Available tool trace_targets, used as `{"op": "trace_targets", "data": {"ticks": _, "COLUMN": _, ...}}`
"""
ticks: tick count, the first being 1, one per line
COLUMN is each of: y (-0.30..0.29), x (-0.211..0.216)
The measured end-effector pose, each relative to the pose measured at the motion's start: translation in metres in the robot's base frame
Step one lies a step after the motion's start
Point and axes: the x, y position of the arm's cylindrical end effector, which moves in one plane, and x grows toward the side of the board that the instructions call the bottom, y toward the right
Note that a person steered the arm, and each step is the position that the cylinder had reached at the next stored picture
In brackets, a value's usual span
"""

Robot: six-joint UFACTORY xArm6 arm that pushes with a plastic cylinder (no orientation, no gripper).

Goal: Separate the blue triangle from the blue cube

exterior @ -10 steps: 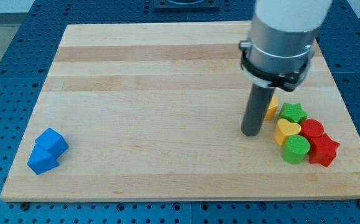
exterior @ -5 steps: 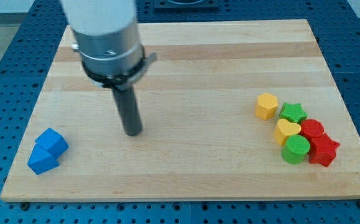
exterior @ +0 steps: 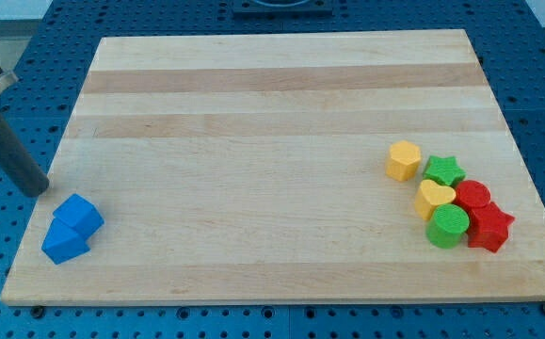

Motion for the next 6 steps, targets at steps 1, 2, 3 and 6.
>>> {"op": "trace_targets", "data": {"ticks": 1, "y": 0.004, "x": 0.006}}
{"op": "trace_targets", "data": {"ticks": 2, "y": 0.006, "x": 0.040}}
{"op": "trace_targets", "data": {"ticks": 3, "y": 0.006, "x": 0.076}}
{"op": "trace_targets", "data": {"ticks": 6, "y": 0.106, "x": 0.084}}
